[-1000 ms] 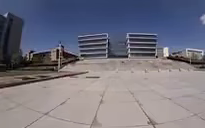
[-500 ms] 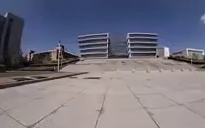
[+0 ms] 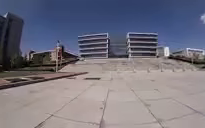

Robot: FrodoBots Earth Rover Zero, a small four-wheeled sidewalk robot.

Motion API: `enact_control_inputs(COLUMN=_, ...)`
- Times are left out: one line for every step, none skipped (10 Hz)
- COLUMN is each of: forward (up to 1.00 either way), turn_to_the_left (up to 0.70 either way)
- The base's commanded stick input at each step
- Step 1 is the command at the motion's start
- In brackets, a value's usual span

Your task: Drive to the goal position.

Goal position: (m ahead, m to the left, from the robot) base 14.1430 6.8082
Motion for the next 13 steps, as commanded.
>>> enact_control_inputs(forward=0.7, turn_to_the_left=0.01)
enact_control_inputs(forward=0.7, turn_to_the_left=0.01)
enact_control_inputs(forward=0.7, turn_to_the_left=0.01)
enact_control_inputs(forward=0.7, turn_to_the_left=0.01)
enact_control_inputs(forward=0.7, turn_to_the_left=0.01)
enact_control_inputs(forward=0.7, turn_to_the_left=0.01)
enact_control_inputs(forward=0.7, turn_to_the_left=0.01)
enact_control_inputs(forward=0.7, turn_to_the_left=0.01)
enact_control_inputs(forward=0.7, turn_to_the_left=0.01)
enact_control_inputs(forward=0.7, turn_to_the_left=0.01)
enact_control_inputs(forward=0.7, turn_to_the_left=0.01)
enact_control_inputs(forward=0.7, turn_to_the_left=0.01)
enact_control_inputs(forward=0.7, turn_to_the_left=0.01)
